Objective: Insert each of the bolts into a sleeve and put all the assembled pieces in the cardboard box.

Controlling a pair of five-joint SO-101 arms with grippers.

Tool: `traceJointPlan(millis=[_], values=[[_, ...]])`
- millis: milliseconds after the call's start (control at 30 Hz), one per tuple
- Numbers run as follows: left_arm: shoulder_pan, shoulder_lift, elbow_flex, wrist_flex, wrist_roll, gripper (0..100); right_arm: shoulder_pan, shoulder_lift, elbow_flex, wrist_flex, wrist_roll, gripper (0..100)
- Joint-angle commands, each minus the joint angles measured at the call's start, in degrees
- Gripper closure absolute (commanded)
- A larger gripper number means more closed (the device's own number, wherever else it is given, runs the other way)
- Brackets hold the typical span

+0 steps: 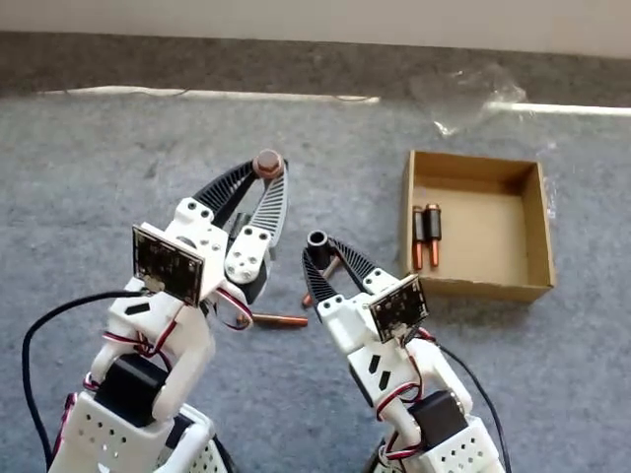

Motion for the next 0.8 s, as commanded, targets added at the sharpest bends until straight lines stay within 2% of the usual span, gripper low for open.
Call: traceJointPlan(millis=[0,300,367,500,767], values=[[3.4,-1.2,-1.1,-1.5,-0.2,96,-0.7,-0.5,6.6,0.1,-0.2,99.5],[7.2,-1.2,1.4,-1.6,0.2,96,-0.7,-0.6,6.6,-0.1,-0.2,99.5],[7.2,-1.2,2.9,-1.8,0.3,96,-0.7,-0.7,6.6,-0.1,-0.2,99.5],[6.6,-1.2,4.2,-5.1,6.2,96,-0.7,-0.7,6.6,-2.7,-0.5,99.5],[4.6,-1.2,4.1,-5.3,6.9,96,-0.8,-0.5,6.7,-6.8,-0.6,99.5]])
